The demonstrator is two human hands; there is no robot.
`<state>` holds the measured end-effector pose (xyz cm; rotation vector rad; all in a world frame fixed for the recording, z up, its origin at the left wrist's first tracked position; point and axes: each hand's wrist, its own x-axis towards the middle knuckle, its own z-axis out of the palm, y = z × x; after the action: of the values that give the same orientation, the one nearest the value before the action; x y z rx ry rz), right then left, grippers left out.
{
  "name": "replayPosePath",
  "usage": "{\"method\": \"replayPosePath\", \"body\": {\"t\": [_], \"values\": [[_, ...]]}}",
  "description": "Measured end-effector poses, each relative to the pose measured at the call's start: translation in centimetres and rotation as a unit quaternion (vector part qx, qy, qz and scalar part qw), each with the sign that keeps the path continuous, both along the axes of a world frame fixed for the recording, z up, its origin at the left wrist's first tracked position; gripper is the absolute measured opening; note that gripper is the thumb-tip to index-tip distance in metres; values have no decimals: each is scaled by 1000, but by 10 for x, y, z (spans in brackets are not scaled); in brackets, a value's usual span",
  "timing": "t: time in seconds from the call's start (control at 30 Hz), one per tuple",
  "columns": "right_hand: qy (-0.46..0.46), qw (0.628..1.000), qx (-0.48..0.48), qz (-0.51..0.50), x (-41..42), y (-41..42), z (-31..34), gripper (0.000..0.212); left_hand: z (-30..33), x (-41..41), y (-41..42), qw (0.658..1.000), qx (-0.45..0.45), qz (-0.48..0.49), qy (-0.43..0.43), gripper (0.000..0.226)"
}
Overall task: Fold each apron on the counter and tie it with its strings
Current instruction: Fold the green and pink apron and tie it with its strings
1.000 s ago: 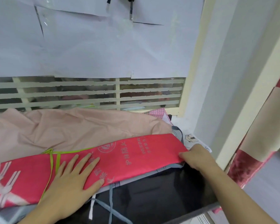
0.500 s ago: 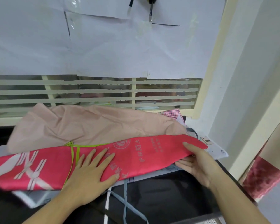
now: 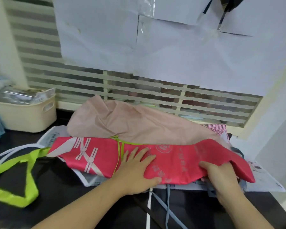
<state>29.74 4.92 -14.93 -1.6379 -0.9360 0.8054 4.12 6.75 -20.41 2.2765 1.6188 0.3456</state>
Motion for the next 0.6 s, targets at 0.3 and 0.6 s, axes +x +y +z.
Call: {"method": "replayPosePath", "body": {"t": [0.3, 0.6], "values": [[-329, 938, 94, 63, -108, 6, 55, 32, 45, -66, -19, 895, 46, 157, -415, 8], [-658, 638, 156, 369, -249, 1, -15, 99, 83, -168, -33, 719, -241, 309, -574, 71]]}}
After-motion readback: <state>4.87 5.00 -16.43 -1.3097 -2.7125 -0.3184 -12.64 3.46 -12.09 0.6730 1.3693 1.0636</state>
